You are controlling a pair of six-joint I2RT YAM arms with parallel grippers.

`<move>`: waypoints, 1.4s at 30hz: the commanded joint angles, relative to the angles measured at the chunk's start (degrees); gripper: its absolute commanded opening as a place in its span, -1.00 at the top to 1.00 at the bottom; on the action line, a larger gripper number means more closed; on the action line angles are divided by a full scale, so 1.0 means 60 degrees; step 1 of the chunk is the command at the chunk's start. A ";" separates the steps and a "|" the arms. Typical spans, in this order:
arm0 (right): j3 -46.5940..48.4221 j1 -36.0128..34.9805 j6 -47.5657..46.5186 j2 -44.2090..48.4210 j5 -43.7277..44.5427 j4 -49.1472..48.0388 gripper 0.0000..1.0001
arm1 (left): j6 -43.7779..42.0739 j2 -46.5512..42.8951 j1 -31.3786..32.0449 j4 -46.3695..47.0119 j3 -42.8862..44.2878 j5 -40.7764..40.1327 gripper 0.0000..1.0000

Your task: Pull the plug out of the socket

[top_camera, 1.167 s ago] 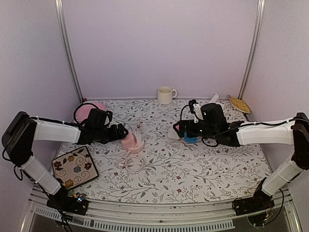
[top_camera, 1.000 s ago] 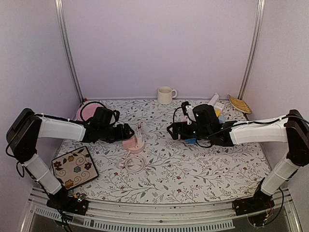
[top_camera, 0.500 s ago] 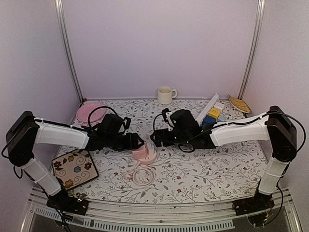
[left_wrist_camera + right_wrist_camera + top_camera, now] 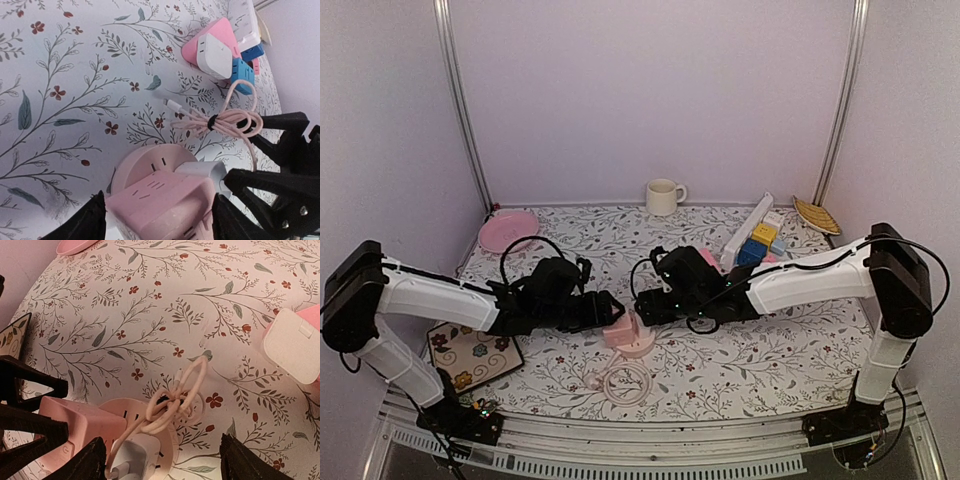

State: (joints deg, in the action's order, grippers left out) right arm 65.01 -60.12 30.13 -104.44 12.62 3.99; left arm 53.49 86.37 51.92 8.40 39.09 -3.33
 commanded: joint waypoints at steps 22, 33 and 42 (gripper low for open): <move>0.1450 -0.0877 0.0688 -0.0860 0.1104 0.1973 -0.11 | -0.0747 -0.1161 -0.0037 -0.0363 -0.0398 -0.0520 -0.37; 0.2037 -0.1098 0.0541 -0.1547 0.1001 0.2309 0.06 | -0.1931 -0.1647 -0.0231 -0.0559 -0.0404 -0.0268 -0.42; 0.2041 -0.1270 0.0603 -0.1598 0.1095 0.2560 0.10 | -0.1781 -0.1443 -0.0395 -0.0269 -0.0960 0.0526 -0.40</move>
State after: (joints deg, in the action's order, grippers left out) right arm 76.69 -66.57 33.65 -111.94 19.25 15.88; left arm 43.31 77.17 50.35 5.74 34.92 -3.07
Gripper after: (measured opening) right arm 0.448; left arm 0.705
